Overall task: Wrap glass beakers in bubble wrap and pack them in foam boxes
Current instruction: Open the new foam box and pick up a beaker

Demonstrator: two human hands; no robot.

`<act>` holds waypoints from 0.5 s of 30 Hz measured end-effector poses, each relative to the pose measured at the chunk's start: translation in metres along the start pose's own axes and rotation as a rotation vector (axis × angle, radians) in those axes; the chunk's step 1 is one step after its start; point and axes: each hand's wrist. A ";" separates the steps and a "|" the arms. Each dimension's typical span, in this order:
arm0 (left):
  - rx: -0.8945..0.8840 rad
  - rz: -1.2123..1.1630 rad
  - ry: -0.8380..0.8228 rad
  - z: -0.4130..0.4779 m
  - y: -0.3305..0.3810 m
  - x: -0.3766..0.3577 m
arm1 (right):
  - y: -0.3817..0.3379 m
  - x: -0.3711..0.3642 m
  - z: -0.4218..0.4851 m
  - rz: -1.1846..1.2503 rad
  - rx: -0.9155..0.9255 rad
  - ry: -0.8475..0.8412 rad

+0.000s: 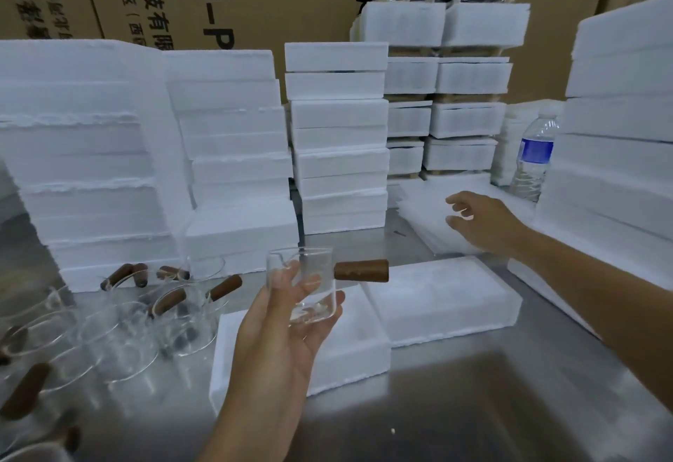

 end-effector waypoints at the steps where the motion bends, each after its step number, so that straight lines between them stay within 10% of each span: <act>1: 0.006 -0.016 0.008 0.002 -0.001 0.001 | 0.008 -0.006 0.007 -0.068 0.013 0.005; 15: 0.046 -0.027 -0.055 0.013 -0.011 -0.008 | 0.036 -0.041 0.042 -0.349 -0.144 0.259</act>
Point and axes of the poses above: each hand's wrist, its own z-axis towards the middle knuckle, its own x-axis out of the back of the hand, y = z × x, and after that the axes turned 5 degrees about -x, right-handed
